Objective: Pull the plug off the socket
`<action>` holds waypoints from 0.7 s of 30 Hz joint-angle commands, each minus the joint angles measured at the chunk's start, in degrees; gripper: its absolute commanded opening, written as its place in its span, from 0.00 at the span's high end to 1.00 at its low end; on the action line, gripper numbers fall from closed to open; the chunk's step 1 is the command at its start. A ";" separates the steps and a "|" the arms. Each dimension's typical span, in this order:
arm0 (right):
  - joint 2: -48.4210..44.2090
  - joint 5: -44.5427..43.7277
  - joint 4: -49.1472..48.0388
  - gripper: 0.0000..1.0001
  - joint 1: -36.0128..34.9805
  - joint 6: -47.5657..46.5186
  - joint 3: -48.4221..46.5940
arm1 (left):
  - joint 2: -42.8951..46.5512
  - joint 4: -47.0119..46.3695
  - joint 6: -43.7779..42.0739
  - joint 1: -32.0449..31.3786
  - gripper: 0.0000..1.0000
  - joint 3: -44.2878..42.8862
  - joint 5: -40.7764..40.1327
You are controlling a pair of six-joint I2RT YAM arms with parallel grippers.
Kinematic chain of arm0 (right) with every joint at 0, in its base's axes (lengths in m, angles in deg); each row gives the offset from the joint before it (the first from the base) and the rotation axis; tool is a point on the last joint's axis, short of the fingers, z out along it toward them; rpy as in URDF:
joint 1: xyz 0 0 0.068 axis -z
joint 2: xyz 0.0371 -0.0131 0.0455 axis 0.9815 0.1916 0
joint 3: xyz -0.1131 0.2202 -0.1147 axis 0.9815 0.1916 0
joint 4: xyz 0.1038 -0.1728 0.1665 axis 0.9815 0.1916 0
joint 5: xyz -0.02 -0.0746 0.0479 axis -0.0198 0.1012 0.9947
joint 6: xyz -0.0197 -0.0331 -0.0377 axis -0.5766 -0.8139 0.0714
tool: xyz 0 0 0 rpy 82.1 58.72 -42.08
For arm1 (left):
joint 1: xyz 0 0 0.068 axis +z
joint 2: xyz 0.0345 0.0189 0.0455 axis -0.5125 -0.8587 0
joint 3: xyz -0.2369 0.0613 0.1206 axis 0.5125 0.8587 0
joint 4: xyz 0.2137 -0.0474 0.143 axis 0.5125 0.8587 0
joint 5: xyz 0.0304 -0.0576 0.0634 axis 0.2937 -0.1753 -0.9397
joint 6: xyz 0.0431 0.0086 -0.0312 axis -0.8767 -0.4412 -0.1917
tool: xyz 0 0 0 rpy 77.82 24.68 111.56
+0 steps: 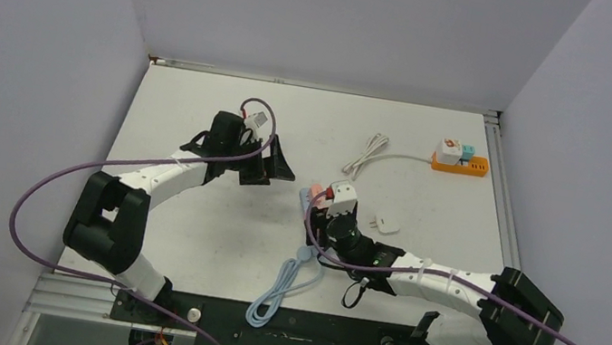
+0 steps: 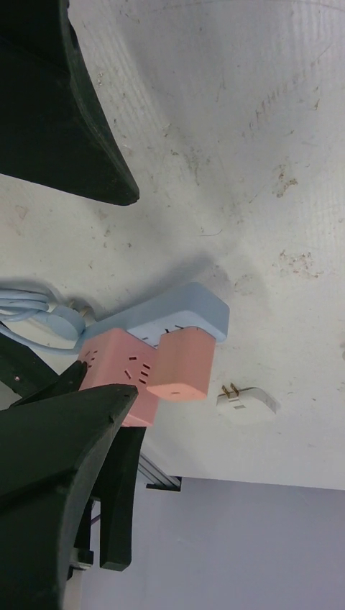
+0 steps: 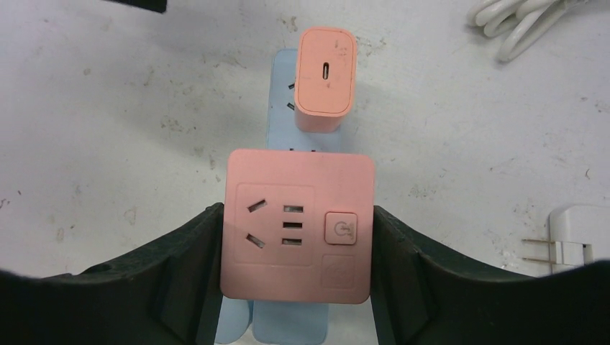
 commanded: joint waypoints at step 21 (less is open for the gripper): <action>-10.27 7.92 -26.47 0.95 4.55 -2.36 10.40 | -6.79 -14.92 7.81 -1.65 0.37 1.93 11.14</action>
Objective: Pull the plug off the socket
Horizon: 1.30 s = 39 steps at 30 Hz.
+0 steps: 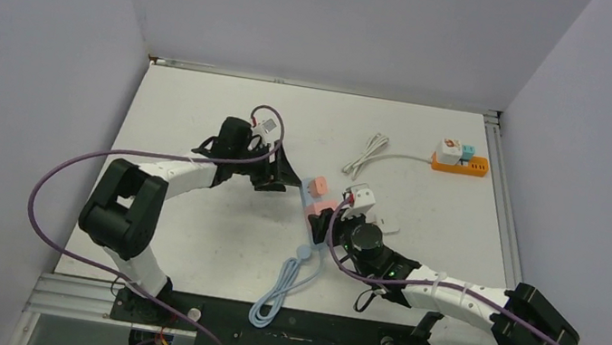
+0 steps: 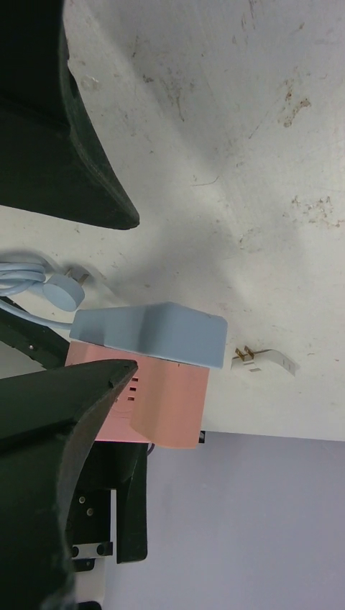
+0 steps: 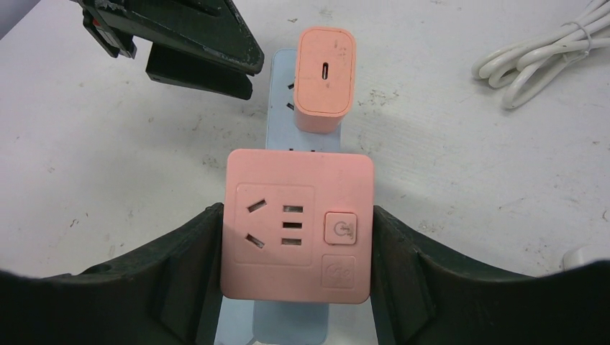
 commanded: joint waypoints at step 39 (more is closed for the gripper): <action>-0.68 10.40 -12.87 0.95 4.47 3.37 1.40 | -4.36 -13.90 6.41 -3.53 0.77 1.42 8.02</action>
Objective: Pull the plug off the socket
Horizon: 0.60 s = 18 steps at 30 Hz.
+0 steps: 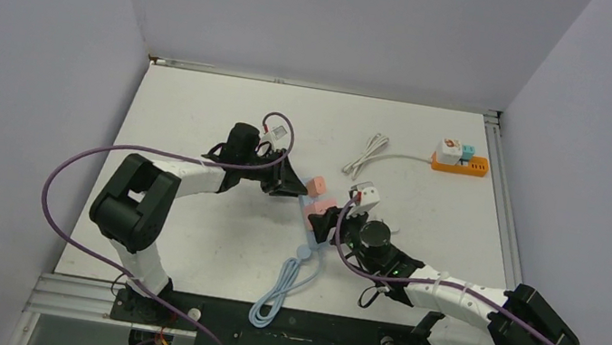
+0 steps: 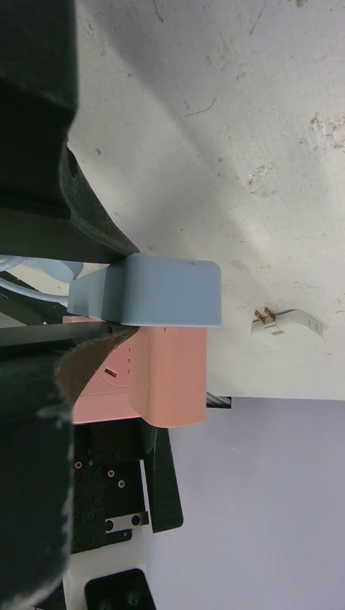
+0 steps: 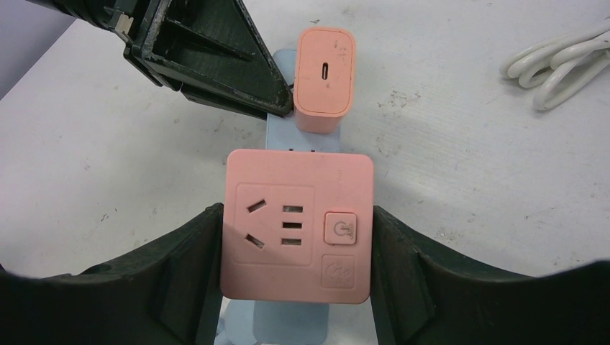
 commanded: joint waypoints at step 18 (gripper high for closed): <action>2.78 9.22 -9.29 0.95 6.57 6.88 -0.74 | 1.43 -2.07 -4.12 -1.19 1.00 -0.24 -0.47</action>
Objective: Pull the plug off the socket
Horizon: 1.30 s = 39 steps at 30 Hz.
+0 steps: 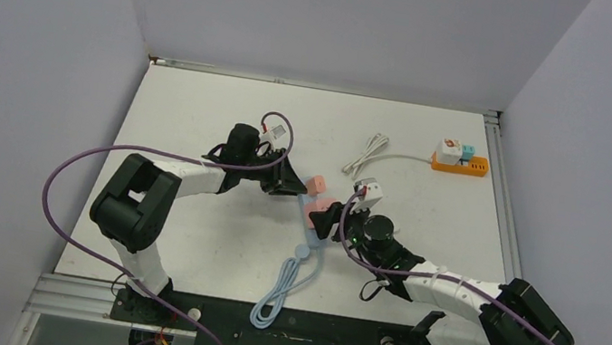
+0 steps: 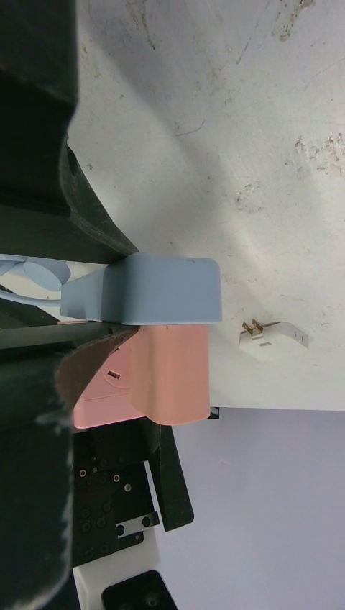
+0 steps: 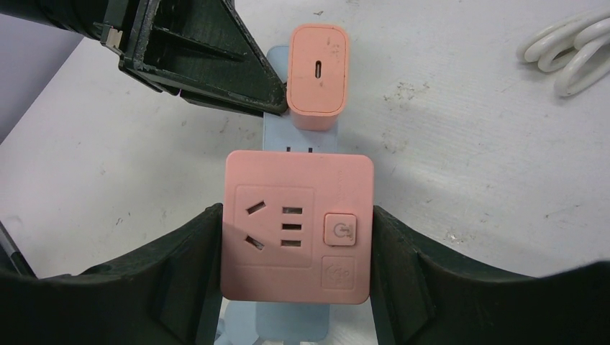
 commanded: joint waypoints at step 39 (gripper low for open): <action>2.32 -7.40 0.96 0.95 -5.39 -4.06 -6.02 | 0.78 11.30 -10.43 -1.85 1.00 -4.06 -5.91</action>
